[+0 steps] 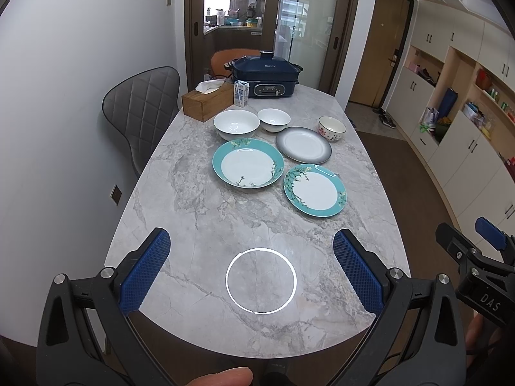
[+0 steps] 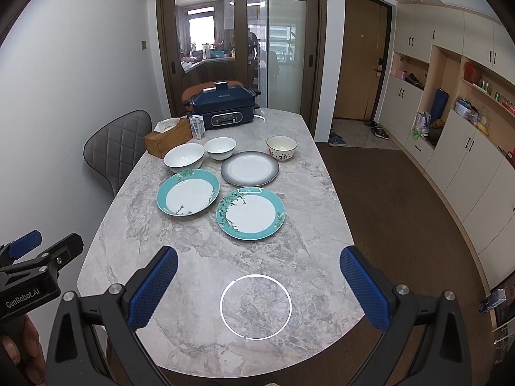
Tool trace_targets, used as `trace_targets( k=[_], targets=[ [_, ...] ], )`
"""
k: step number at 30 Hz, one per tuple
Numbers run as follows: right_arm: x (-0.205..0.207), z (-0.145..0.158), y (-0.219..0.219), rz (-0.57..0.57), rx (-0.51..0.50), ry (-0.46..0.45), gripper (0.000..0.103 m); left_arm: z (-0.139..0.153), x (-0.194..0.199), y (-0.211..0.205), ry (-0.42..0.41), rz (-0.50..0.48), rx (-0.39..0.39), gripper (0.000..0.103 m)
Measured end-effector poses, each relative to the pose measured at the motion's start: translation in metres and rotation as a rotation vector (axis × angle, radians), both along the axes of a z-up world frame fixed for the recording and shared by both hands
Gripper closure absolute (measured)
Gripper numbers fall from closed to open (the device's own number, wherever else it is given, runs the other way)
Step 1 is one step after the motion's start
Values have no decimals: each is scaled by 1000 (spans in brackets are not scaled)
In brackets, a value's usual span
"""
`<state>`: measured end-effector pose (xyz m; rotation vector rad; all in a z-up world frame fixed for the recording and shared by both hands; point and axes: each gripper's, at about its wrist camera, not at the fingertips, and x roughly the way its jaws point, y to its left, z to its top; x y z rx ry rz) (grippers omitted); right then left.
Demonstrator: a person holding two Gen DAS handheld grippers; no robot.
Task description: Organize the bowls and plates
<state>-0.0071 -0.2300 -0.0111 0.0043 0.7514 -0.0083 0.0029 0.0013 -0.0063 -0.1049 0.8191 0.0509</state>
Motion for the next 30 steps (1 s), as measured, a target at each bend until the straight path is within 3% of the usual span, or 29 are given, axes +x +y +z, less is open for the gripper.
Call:
trace_targets(
  k=[22,30],
  targets=[
    [3,-9,10,-20,-4,10,0,-15,1,4,20,-13,-17,0],
    [8,-18,16,-45,-4,31,0,-36,18,19,97,-51,-63,0]
  ],
)
